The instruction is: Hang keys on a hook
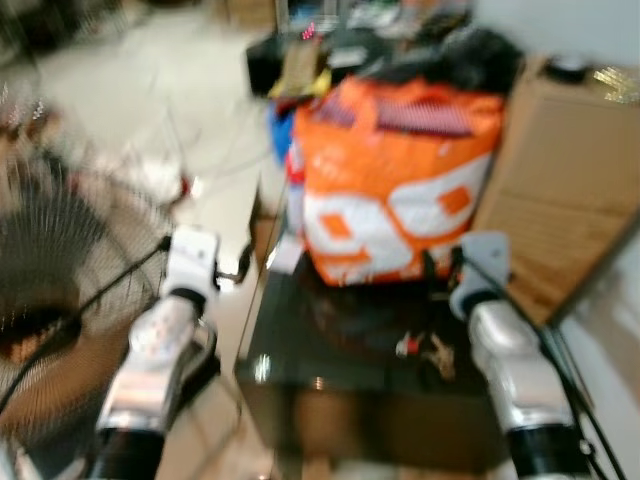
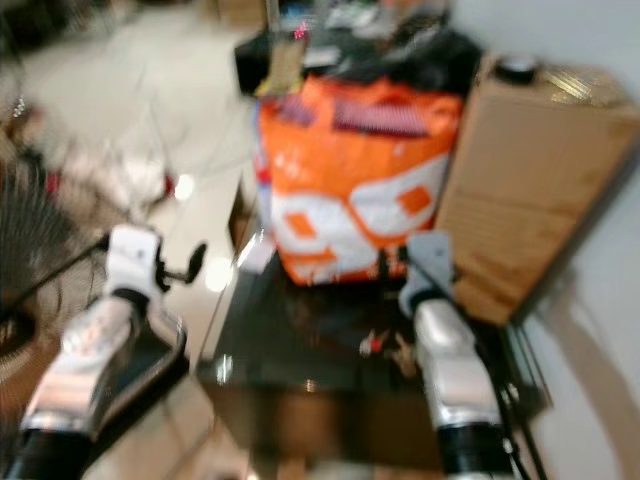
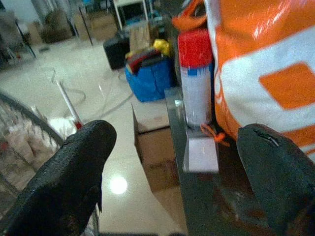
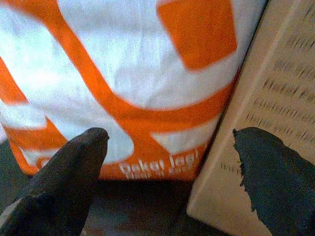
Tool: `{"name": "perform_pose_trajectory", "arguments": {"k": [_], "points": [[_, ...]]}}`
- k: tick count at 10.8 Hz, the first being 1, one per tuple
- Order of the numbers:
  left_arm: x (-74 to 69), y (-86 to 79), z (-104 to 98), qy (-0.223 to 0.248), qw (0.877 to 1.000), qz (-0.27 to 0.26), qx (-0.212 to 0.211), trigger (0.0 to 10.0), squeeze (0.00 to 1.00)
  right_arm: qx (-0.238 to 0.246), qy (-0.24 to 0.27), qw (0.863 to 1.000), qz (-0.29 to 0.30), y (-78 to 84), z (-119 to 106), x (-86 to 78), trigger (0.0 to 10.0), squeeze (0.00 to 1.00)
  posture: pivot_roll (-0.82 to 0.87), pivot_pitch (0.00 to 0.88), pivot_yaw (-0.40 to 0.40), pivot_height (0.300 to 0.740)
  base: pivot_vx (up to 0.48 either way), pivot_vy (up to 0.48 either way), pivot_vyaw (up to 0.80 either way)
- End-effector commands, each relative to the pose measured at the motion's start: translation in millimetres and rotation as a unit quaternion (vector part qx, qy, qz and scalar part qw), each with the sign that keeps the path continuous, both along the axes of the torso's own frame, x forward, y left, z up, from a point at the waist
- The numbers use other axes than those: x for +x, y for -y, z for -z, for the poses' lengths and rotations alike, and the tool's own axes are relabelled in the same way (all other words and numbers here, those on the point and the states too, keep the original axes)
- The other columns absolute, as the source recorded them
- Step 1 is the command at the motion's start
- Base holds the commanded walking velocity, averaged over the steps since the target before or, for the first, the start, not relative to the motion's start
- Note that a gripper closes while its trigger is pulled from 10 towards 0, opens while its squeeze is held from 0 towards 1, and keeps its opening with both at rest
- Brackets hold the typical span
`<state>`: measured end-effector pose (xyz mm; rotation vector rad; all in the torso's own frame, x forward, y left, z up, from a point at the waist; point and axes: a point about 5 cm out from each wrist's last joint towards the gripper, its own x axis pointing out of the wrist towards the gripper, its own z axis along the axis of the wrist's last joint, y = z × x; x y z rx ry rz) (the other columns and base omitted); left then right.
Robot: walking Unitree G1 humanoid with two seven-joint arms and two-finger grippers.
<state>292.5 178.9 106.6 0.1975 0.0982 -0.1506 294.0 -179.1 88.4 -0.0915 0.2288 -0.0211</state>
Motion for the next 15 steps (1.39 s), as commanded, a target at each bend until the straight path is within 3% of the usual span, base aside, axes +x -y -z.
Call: {"name": "perform_pose_trajectory", "arguments": {"k": [1, 5, 7, 10, 15], "points": [[0.8, -2.3, 0.1, 0.000, 1.000, -0.006, 0.009, 10.0, 0.00, 0.007, 0.005, 1.000, -0.003, -2.4, -2.5, 1.6, 10.0, 0.00, -0.07, 0.000, 0.020, 0.740, 0.000, 0.000, 0.00], [-3.6, -2.8, 4.3, -0.002, 1.000, -0.003, 0.023, 10.0, 0.02, 0.023, -0.004, 1.000, 0.011, -4.9, 3.3, -4.1, 10.0, 0.00, -0.07, 0.000, 0.021, 0.740, 0.000, 0.000, 0.00], [-4.4, 1.1, 4.1, -0.002, 1.000, 0.002, 0.025, 10.0, 0.03, 0.019, -0.004, 1.000, 0.018, -3.8, 4.2, -4.7, 10.0, 0.00, -0.07, 0.000, 0.021, 0.740, 0.000, -0.294, -0.80], [-4.5, 1.5, 2.6, 0.001, 1.000, 0.001, 0.030, 10.0, 0.03, 0.021, 0.000, 1.000, 0.015, -5.3, 4.0, -5.7, 10.0, 0.00, -0.06, 0.000, 0.014, 0.740, 0.000, -0.305, 0.00], [-2.1, 1.1, -2.4, 0.010, 1.000, -0.001, 0.013, 10.0, 0.03, 0.025, 0.007, 1.000, 0.006, -9.9, 1.7, -3.8, 10.0, 0.00, -0.05, 0.000, 0.004, 0.740, 0.000, 0.000, 0.00]]}}
